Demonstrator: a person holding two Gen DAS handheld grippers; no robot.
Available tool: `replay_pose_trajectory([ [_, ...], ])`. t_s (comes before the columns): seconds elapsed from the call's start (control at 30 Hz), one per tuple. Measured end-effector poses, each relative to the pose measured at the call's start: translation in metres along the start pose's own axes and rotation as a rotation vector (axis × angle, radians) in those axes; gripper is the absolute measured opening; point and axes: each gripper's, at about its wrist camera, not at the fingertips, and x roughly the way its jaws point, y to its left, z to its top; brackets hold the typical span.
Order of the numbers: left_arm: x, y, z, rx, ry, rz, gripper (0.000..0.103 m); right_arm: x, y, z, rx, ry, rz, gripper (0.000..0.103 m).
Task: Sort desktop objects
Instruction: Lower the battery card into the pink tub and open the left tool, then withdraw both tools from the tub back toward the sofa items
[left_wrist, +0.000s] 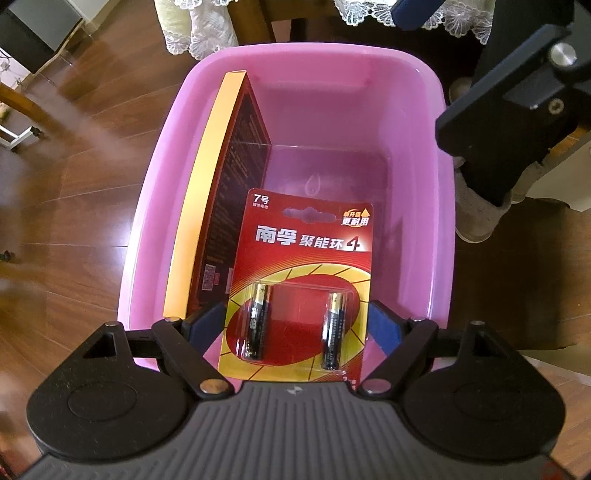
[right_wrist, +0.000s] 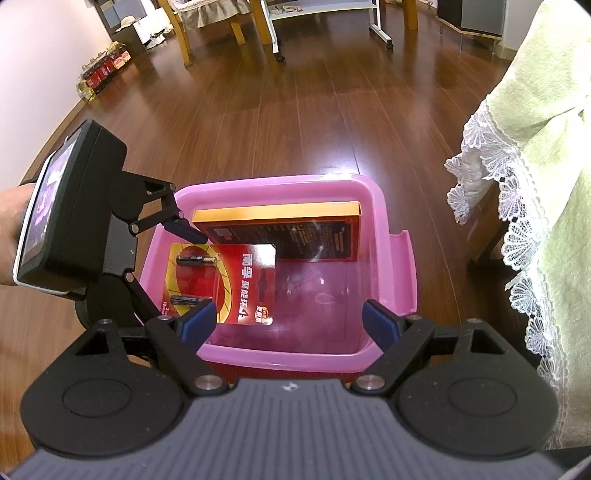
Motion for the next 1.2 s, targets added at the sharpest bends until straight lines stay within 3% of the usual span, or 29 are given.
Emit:
replay_pose_trajectory([
  [0.4,-0.003,0.008,-0.002,-0.005,0.010,-0.001,0.086,-0.001,-0.001,0.000,0.012,-0.008,-0.001,0.084],
  [1.2,-0.011,-0.012,-0.001,0.009,0.003,0.010,0.086,-0.005,-0.003,-0.003,0.023,-0.024,-0.003,0.085],
])
